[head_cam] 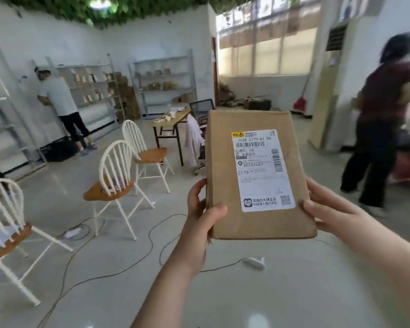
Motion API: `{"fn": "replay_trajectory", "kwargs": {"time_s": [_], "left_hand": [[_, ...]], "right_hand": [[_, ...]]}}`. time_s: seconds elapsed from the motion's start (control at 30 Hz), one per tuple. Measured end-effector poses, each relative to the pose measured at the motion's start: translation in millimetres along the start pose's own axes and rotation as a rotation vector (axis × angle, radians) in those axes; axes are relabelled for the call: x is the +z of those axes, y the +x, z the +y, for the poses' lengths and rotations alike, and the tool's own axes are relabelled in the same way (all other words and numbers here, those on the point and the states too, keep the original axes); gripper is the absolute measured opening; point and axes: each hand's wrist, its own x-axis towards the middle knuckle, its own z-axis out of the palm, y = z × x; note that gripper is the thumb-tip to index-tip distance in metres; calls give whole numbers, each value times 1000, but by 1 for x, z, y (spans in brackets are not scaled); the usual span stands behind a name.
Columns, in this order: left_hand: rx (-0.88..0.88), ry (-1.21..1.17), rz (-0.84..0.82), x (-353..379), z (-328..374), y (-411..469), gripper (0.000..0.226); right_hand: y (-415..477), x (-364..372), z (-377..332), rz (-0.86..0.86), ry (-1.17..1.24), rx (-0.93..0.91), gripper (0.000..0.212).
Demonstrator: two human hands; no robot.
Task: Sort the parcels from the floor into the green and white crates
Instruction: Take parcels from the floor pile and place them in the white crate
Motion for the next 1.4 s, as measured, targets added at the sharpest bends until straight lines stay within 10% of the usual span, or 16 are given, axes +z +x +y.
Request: {"fn": "replay_trajectory", "kwargs": {"time_s": [0.33,0.87,1.4], "left_hand": [[-130,-111,-470,251,-60,31,76],[-341,-218,-1216,640,-141,-69,96],[-577,-126,-1553,916,-242,-71,89]], "right_hand": [[-163,-185,-17,440,-81,57,75],[-458,-364,-38,1216,-50,155,54],[-548,-550,15,1590,-32,375,54]]}}
